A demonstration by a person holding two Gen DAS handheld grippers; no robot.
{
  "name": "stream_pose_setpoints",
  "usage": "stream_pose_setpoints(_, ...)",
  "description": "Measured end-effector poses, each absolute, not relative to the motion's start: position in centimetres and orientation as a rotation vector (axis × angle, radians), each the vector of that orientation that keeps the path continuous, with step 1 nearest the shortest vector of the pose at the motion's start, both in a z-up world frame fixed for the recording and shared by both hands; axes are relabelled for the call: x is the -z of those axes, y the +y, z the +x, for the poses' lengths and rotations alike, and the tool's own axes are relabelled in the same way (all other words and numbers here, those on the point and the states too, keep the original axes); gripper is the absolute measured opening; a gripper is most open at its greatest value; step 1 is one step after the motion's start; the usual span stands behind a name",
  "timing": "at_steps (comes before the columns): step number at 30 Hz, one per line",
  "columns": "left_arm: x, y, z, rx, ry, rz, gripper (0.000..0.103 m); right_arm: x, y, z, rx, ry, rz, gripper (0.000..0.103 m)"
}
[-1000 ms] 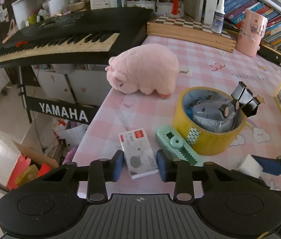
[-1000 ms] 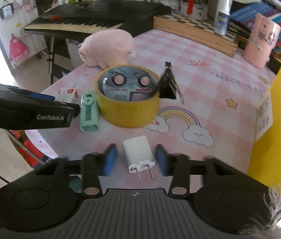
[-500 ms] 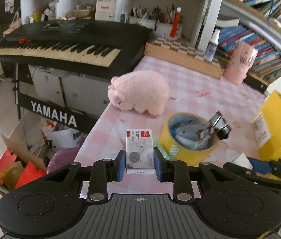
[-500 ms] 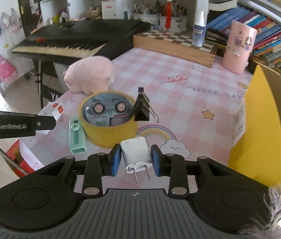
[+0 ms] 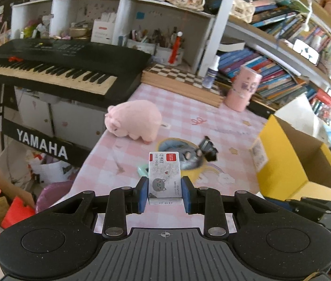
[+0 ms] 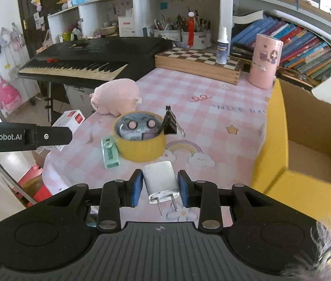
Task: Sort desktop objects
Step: 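Carry the charger plug and card box toward the yellow box with both tools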
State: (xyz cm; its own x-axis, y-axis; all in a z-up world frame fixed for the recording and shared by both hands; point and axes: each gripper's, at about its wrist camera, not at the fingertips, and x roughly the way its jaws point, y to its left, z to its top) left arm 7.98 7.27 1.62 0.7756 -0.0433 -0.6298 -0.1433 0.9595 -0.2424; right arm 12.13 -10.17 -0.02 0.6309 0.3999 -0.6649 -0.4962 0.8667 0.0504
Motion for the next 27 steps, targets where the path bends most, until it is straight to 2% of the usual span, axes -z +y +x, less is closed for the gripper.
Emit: stream_pose_setpoints(27,-1.4,3.4,-1.0,0.183,0.707,-0.248,0.028,-0.1,-14.8,0.6,-0.320,0.757,0.002,0.030)
